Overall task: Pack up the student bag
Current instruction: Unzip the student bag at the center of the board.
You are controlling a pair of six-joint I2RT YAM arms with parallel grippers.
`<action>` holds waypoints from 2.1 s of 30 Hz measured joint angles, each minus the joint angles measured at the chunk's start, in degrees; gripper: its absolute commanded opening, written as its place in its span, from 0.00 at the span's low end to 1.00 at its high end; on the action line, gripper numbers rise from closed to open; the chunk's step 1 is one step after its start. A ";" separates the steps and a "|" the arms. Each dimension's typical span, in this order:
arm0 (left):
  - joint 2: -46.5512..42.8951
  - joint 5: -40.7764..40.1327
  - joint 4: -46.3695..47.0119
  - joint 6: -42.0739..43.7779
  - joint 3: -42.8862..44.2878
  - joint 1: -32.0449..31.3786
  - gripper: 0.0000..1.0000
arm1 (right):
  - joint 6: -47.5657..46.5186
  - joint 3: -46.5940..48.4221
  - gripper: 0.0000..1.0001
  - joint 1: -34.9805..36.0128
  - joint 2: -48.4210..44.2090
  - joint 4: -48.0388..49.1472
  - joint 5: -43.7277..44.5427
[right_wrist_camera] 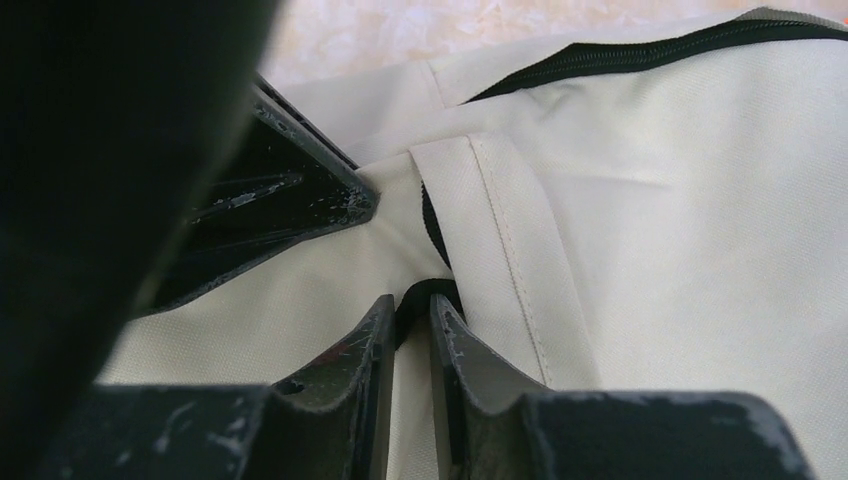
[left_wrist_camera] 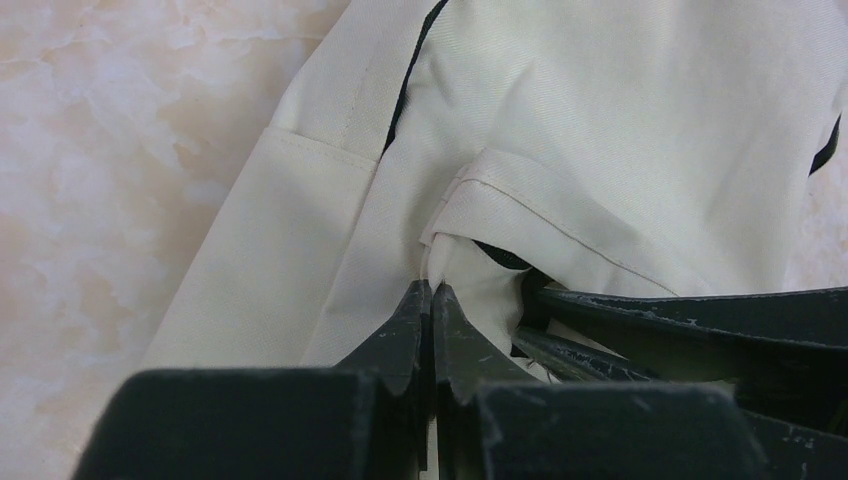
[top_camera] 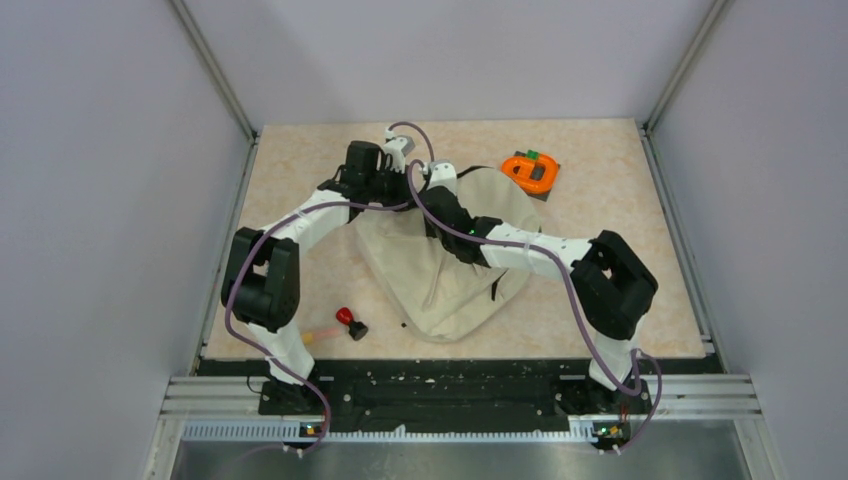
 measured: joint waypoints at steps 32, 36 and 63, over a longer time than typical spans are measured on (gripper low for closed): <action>0.00 -1.75 -0.04 -2.01 -0.02 -0.07 0.00 | 0.13 -8.59 0.00 0.28 -10.40 -0.48 -3.50; -0.02 -2.01 -0.15 -2.36 -0.02 -0.07 0.00 | 1.62 -10.27 0.00 0.26 -12.13 -3.48 -7.89; 0.61 -3.21 -4.85 -2.73 4.66 1.18 0.00 | 11.47 -29.75 0.11 0.35 -34.88 -17.79 -22.60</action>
